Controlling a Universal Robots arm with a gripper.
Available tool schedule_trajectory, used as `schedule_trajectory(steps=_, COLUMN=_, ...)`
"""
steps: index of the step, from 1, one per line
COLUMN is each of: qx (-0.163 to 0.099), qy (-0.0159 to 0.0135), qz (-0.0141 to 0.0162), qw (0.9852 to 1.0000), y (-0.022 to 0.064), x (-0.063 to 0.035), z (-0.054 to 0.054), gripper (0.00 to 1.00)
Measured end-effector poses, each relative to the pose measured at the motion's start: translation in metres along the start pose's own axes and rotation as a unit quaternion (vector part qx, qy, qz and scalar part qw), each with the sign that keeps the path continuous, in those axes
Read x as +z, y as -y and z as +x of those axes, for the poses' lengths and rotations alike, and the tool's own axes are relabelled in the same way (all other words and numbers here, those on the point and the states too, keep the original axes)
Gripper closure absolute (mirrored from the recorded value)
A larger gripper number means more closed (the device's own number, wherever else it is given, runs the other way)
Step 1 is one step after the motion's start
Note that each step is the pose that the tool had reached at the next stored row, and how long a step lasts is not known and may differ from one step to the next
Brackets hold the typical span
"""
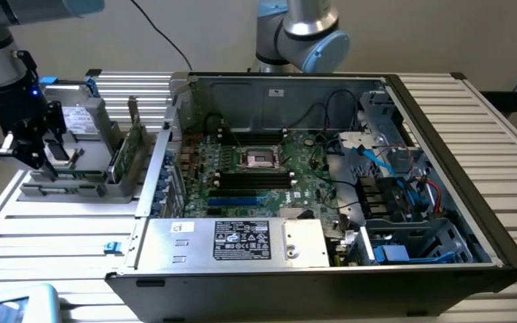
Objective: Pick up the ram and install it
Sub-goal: 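Pick up the ram and move it above insertion slot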
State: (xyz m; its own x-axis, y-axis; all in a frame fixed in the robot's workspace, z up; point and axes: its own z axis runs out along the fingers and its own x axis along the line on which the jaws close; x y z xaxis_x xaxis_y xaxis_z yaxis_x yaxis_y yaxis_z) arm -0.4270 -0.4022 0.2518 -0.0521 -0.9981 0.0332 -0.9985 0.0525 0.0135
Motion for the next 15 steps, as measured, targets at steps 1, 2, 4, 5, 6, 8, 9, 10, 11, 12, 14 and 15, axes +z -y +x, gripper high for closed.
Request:
schedule_trajectory(steps=1, qx=0.000, qy=0.0000, qz=0.0000, qw=1.0000, y=0.0000, x=0.0018, z=0.000, gripper=0.52)
schedule_trajectory(steps=2, qx=0.000, qy=0.0000, qz=0.0000, qw=1.0000, y=0.0000, x=0.0035, z=0.000, gripper=0.52)
schedule_trajectory(steps=4, qx=0.000, qy=-0.0001, qz=-0.0001, qw=1.0000, y=0.0002, x=0.0070, z=0.001, gripper=0.52)
schedule_trajectory(steps=5, qx=0.000, qy=0.0000, qz=-0.0001, qw=1.0000, y=0.0002, x=0.0085, z=0.002, gripper=0.52)
schedule_trajectory(steps=6, qx=0.000, qy=0.0000, qz=0.0001, qw=1.0000, y=0.0004, x=0.0103, z=0.003, gripper=0.52)
schedule_trajectory(steps=8, qx=0.000, qy=0.0000, qz=0.0000, qw=1.0000, y=0.0006, x=0.0139, z=0.004, gripper=0.52)
schedule_trajectory(steps=9, qx=0.000, qy=0.0000, qz=0.0000, qw=1.0000, y=0.0009, x=0.0157, z=0.004, gripper=0.52)
schedule_trajectory(steps=10, qx=0.000, qy=0.0000, qz=0.0000, qw=1.0000, y=0.0010, x=0.0175, z=0.004, gripper=0.52)
schedule_trajectory(steps=11, qx=0.000, qy=0.0000, qz=0.0000, qw=1.0000, y=0.0011, x=0.0194, z=0.004, gripper=0.52)
schedule_trajectory(steps=12, qx=0.000, qy=0.0000, qz=0.0000, qw=1.0000, y=0.0012, x=0.0211, z=0.004, gripper=0.52)
schedule_trajectory(steps=14, qx=0.000, qy=0.0000, qz=0.0000, qw=1.0000, y=0.0014, x=0.0247, z=0.004, gripper=0.52)
schedule_trajectory(steps=15, qx=0.000, qy=0.0000, qz=0.0000, qw=1.0000, y=0.0016, x=0.0265, z=0.004, gripper=0.52)
